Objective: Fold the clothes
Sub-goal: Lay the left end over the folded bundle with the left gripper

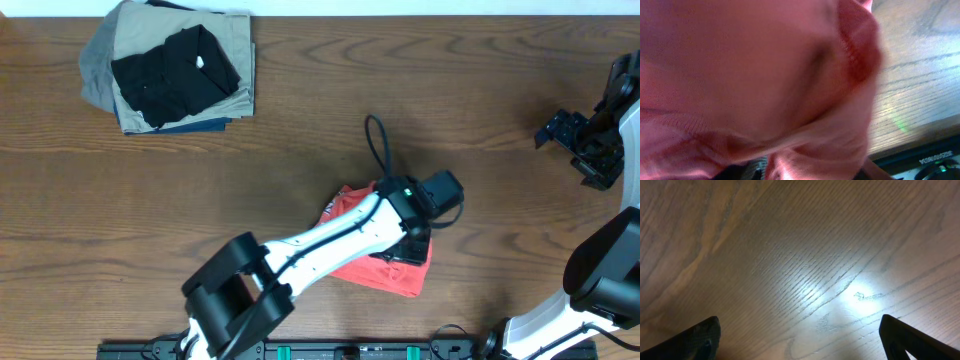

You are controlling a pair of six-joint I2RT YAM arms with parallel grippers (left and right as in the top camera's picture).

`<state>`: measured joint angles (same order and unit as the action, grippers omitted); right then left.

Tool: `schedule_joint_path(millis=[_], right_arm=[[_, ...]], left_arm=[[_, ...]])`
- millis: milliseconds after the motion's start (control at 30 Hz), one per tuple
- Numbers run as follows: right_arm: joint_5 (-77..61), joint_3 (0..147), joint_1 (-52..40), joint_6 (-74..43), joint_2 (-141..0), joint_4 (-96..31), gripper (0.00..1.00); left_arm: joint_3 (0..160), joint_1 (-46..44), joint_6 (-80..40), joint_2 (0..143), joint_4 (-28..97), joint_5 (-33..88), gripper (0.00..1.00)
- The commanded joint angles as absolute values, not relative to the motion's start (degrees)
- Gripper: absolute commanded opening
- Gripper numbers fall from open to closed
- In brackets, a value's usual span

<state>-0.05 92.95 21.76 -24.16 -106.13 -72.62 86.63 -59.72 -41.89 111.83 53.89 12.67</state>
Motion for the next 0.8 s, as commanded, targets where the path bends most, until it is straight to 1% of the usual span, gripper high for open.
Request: schedule_joint_path(millis=[0,33,100,300,467,567,700,733,767], right_arm=[[0.2,93.6,22.1,-25.1,-106.4,-72.7,0.99],[0.2,93.6,22.1,-25.0,-106.4,-72.7,0.99],[0.2,93.6,22.1,-25.0,-106.4,-72.7,0.99],[0.2,93.6,22.1,-25.0,-106.4,-72.7,0.99],[0.2,93.6,22.1,-25.0,-106.4,-72.7,0.99],[0.2,93.6,22.1,-25.1,-106.4,-72.7,0.99],[0.2,93.6,22.1,-25.0,-106.4,-72.7,0.99],[0.2,93.6,22.1,-25.0,-106.4,-72.7,0.99],[0.2,93.6,22.1,-25.0,-106.4,-72.7,0.99]], left_arm=[[85.7,-61.0,-42.3,113.8,54.1,13.7,0.52],[85.7,-61.1,-41.8,113.8,54.2,14.4,0.54],[85.9,-61.1,-39.9,113.4,54.3,16.3,0.56],[89.6,-60.9,-37.2,109.4,59.0,17.7,0.57],[90.9,-61.2,-34.4,102.7,58.9,21.7,0.63],[90.9,-61.0,-32.7,98.8,60.3,21.8,0.67],[90.9,-58.2,-31.9,93.9,64.8,18.9,0.68],[90.9,-56.9,-31.9,92.6,67.3,16.4,0.71],[90.9,-55.5,-31.9,91.5,70.5,13.4,0.87]])
